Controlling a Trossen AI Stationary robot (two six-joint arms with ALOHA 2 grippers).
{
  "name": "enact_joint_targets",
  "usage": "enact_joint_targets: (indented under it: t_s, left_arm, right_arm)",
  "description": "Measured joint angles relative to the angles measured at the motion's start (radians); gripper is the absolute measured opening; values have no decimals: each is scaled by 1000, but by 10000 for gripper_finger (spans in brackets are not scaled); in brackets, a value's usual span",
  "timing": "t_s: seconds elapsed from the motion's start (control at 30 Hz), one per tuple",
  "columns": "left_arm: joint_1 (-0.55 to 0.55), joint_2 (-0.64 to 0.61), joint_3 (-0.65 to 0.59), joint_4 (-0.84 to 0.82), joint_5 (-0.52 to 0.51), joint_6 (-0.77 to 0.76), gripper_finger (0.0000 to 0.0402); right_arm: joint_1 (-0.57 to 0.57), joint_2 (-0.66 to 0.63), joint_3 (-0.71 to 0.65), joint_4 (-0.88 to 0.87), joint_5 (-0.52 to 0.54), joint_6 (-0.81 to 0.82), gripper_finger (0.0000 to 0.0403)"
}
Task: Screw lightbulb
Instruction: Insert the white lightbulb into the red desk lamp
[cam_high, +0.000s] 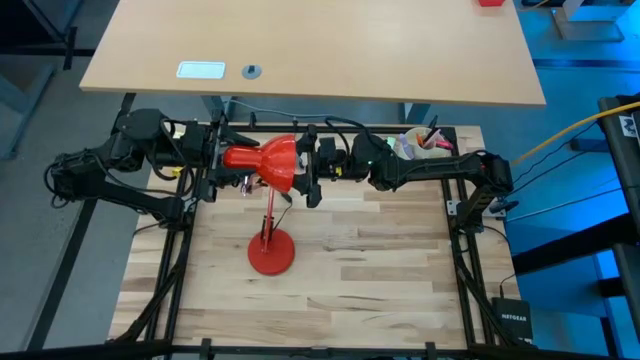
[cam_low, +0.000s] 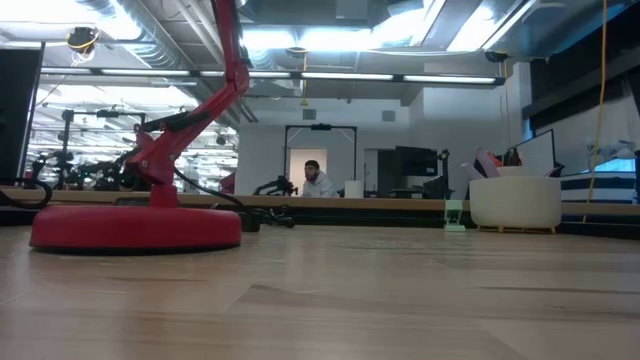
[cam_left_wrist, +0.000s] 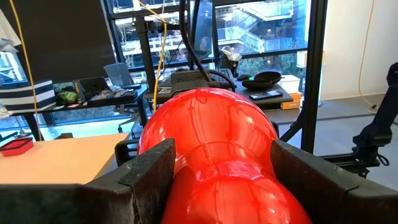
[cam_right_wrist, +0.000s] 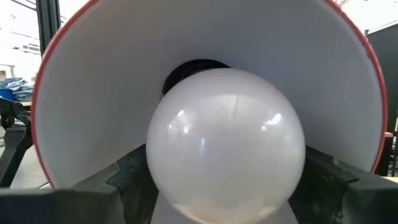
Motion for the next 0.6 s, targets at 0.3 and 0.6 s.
enact_joint_targets:
  t_s: [0.3,0.6]
  left_arm:
    - [0,0,3,-13,0,24,238]
    - [0,2,3,-19,0,54,241]
  right_arm:
    - [0,0,0,-1,-1,84,210]
    - [0,0,0,-1,-2,351,210]
